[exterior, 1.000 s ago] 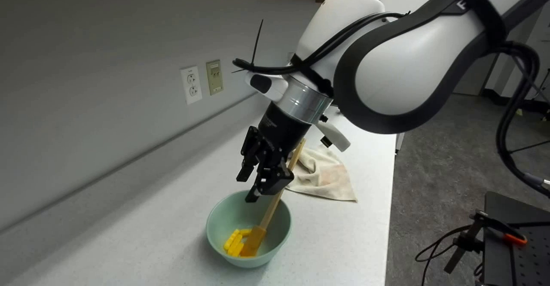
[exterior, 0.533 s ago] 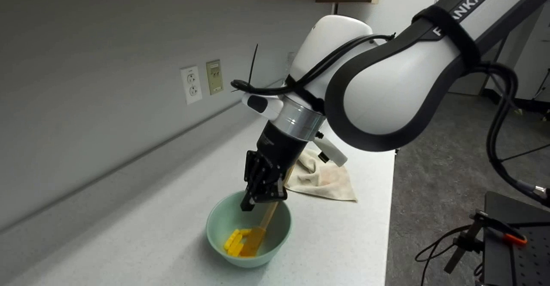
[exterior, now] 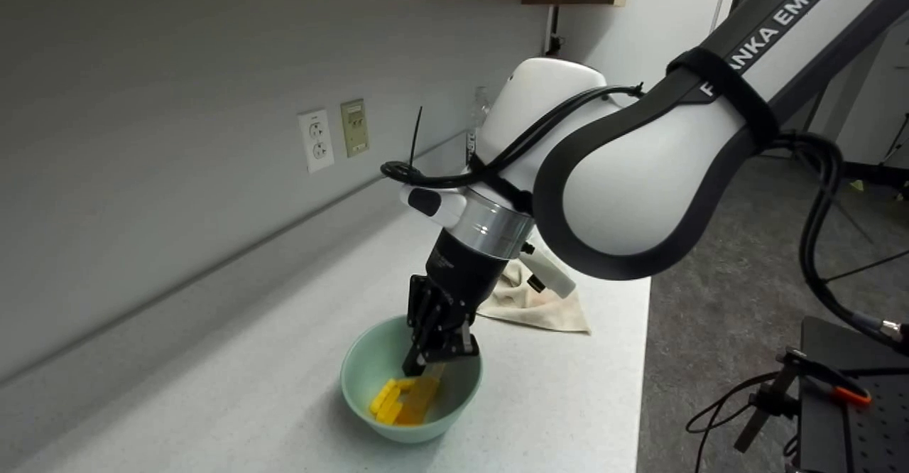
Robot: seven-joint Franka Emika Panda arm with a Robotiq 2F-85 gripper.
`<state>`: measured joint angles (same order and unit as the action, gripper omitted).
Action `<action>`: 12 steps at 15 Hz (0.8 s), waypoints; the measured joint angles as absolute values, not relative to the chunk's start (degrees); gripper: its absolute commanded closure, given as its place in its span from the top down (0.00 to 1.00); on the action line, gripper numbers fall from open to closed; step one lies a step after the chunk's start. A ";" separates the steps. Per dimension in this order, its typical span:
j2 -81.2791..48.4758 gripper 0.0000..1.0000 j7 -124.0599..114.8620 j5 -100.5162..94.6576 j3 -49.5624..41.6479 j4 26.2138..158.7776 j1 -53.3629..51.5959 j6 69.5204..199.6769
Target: Mix the contents of the bowl with the spatula
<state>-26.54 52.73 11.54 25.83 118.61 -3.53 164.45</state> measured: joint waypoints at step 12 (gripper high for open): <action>-29.71 0.00 51.38 11.29 25.82 120.31 -3.16 163.90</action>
<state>-29.71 51.38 11.29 25.82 120.31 -3.16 163.90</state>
